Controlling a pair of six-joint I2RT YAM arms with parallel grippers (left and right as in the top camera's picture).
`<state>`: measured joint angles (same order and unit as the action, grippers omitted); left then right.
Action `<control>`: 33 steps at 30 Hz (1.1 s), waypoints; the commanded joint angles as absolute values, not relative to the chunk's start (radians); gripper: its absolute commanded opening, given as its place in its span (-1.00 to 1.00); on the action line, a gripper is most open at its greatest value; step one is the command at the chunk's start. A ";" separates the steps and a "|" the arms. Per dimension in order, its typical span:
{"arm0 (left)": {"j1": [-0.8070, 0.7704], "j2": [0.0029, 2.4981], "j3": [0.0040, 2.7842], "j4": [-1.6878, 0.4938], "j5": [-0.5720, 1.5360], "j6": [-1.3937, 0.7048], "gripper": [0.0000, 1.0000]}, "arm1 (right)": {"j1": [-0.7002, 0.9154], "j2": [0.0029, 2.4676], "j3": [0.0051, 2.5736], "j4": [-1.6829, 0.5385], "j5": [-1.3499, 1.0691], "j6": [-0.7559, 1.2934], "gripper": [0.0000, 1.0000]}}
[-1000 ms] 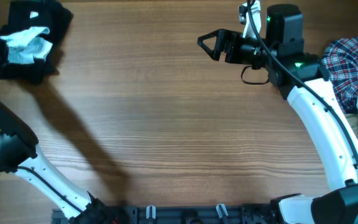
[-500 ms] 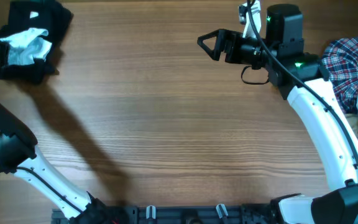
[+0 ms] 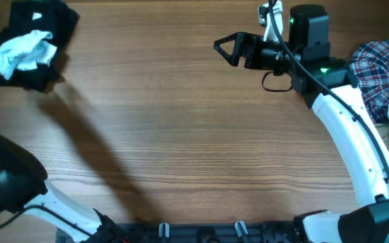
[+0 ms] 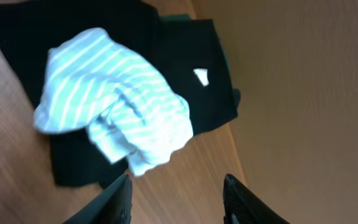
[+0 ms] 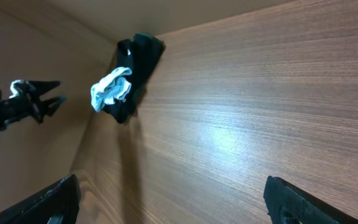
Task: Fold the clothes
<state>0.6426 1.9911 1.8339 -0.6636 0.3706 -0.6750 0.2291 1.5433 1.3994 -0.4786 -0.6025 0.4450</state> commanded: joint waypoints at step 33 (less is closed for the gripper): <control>0.504 2.263 1.839 -0.630 0.239 -0.546 -0.92 | 0.227 1.524 1.400 -0.486 -0.630 0.425 0.89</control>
